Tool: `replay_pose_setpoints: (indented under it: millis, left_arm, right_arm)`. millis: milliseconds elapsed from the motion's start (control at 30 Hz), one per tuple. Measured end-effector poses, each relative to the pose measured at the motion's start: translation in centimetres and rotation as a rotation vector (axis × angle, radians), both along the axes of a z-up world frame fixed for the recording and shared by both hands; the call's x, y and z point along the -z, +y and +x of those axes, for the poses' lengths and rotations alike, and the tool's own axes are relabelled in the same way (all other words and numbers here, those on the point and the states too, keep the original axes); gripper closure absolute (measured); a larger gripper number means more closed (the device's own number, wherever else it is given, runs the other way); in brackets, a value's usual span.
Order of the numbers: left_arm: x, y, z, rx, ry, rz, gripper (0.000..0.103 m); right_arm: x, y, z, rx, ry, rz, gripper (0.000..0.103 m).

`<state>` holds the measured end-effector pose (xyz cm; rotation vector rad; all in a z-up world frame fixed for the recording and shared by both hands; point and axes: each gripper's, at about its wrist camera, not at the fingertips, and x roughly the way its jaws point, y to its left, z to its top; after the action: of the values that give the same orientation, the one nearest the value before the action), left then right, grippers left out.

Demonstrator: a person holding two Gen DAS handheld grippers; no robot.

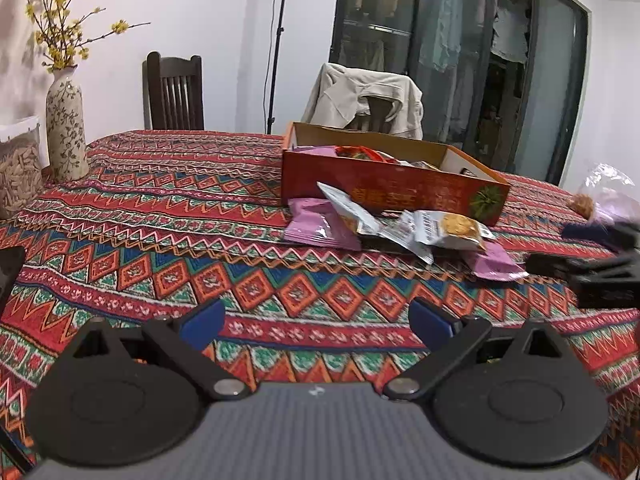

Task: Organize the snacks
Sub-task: 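Grasp the pumpkin seed oat crisp packet with the right tool while the left tool grasps a white packet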

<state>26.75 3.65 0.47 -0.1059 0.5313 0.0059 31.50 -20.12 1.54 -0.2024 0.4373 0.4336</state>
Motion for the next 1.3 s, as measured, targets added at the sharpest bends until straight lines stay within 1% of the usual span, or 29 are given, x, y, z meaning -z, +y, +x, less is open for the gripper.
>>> replay_pose_setpoints:
  millis: [33,133,200,233,300,333,367,400,433,467,567,600,700,800,867,967,1033,1167,1233,1267,1300]
  left_arm:
    - [0.0,0.2,0.4,-0.003,0.001,0.001,0.003]
    - [-0.4,0.7,1.6,-0.008,-0.011,0.009,0.003]
    - [-0.6,0.8,2.4,-0.01,-0.016,0.009,0.003]
    - [-0.7,0.8,2.7,-0.011,-0.016,0.01,0.003]
    - [-0.8,0.8,3.4,-0.007,-0.021,0.011,0.003]
    - [-0.9,0.8,3.8,-0.005,-0.018,0.012,0.003]
    - [-0.9,0.8,4.2,-0.005,-0.013,0.013,0.003]
    - [-0.9,0.6,4.6,-0.005,-0.007,0.015,0.003]
    - [-0.8,0.5,5.1,-0.004,-0.003,0.019,0.003]
    - [-0.9,0.2,5.7,0.0,0.002,0.024,0.003]
    - [-1.0,-0.8,8.0,0.036,0.01,0.025,0.004]
    - [-1.0,-1.3,8.8,0.055,0.018,0.023,0.007]
    - [-0.8,-2.9,11.6,0.083,0.05,0.012,0.01]
    - [0.2,-4.9,13.5,0.069,0.087,0.037,0.009]
    - [0.9,-5.8,14.3,0.039,0.113,0.04,0.009]
    - [1.6,-6.2,15.7,-0.018,0.154,-0.017,0.009]
    - [1.6,-6.4,16.3,-0.064,0.158,-0.049,0.009]
    - [1.5,-6.9,17.2,-0.165,0.148,-0.069,0.01]
    - [1.7,-7.2,17.7,-0.207,0.141,-0.06,0.012]
    - [1.7,-7.4,17.7,-0.228,0.133,-0.04,0.016]
    - [1.9,-7.6,17.6,-0.24,0.123,-0.016,0.023]
  right_arm:
    - [0.0,1.0,1.4,-0.053,-0.039,-0.053,0.018]
    - [0.2,3.6,5.3,-0.173,-0.032,-0.146,0.019]
    - [0.6,5.4,7.5,-0.214,-0.019,-0.192,0.02]
    - [0.8,6.2,8.2,-0.222,-0.025,-0.219,0.022]
    - [1.6,7.7,9.8,-0.229,-0.038,-0.296,0.023]
    - [1.9,8.2,10.5,-0.231,-0.041,-0.322,0.026]
    - [2.1,8.3,11.1,-0.238,-0.033,-0.322,0.028]
    - [2.3,8.3,11.6,-0.241,-0.009,-0.311,0.033]
    - [2.4,8.2,12.1,-0.244,0.03,-0.293,0.044]
    - [2.4,8.0,12.3,-0.246,0.055,-0.271,0.051]
    - [2.3,6.2,12.5,-0.211,0.112,-0.18,0.052]
    - [2.2,5.5,12.4,-0.196,0.118,-0.166,0.053]
    - [1.9,3.4,11.4,-0.146,0.111,-0.099,0.054]
    - [1.5,1.2,10.0,-0.098,0.086,-0.041,0.054]
    - [1.3,0.0,9.0,-0.073,0.062,-0.021,0.054]
    - [1.2,-2.0,7.1,-0.054,0.05,0.029,0.053]
    - [1.3,-3.0,6.0,-0.052,0.053,0.054,0.053]
    - [2.2,-4.5,4.7,-0.043,0.069,0.062,0.052]
    - [2.5,-4.8,4.3,-0.024,0.084,0.074,0.052]
    - [2.7,-5.3,4.0,-0.015,0.093,0.091,0.053]
    - [2.8,-5.7,3.8,-0.011,0.098,0.103,0.053]
